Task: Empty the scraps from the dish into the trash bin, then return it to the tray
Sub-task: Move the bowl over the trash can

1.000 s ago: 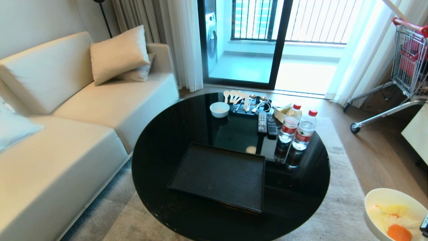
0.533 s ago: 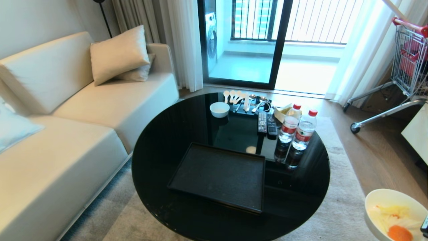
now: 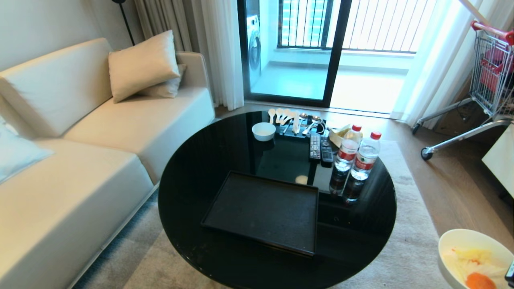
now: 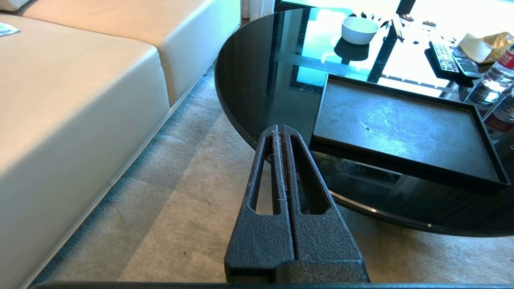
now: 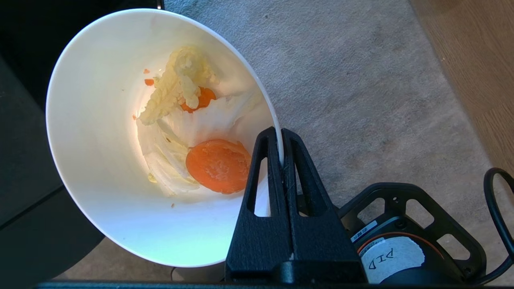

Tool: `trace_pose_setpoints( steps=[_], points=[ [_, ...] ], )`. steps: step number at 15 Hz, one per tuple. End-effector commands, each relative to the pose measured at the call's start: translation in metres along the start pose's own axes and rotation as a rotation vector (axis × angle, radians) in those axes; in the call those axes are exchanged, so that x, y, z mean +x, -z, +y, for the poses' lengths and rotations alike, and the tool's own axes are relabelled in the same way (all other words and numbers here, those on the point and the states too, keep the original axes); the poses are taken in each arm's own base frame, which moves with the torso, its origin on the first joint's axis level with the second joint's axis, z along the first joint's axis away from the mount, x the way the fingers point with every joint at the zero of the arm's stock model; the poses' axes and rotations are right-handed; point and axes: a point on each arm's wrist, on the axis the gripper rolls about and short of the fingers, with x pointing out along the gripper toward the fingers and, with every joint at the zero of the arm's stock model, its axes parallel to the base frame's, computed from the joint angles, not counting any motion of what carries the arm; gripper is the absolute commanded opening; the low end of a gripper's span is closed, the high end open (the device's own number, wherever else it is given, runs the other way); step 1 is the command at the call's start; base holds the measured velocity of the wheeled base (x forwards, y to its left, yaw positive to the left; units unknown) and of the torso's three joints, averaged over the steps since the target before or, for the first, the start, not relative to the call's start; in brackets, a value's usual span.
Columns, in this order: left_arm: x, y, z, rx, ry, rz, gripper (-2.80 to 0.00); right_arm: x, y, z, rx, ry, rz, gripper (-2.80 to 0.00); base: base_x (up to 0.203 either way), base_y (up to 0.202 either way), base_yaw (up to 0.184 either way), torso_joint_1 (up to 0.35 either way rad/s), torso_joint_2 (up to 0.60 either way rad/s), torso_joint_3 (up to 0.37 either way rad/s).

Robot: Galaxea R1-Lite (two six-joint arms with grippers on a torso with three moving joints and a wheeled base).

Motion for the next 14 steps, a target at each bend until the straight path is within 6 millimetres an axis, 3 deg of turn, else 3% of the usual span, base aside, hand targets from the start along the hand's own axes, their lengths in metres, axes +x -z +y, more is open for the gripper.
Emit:
trace_pose_setpoints(
  steps=[1,6,14],
  points=[
    [0.0000,-0.0001,0.0000,0.000,-0.001,-0.001,-2.80,0.0020,0.0022,-0.0017,-0.001,0.012,0.005,-2.80,0.000,0.000,0.000,0.000,0.00,0.000],
    [0.0000,-0.0001,0.0000,0.000,-0.001,-0.001,-2.80,0.0014,0.0041,-0.0043,-0.001,0.009,0.006,-2.80,0.000,0.000,0.000,0.000,0.00,0.000],
    [0.0000,-0.0001,0.0000,-0.001,-0.001,-0.001,-2.80,0.0024,0.0074,-0.0081,-0.005,0.014,0.009,-2.80,-0.176,0.000,0.000,0.001,0.00,0.002]
  ],
)
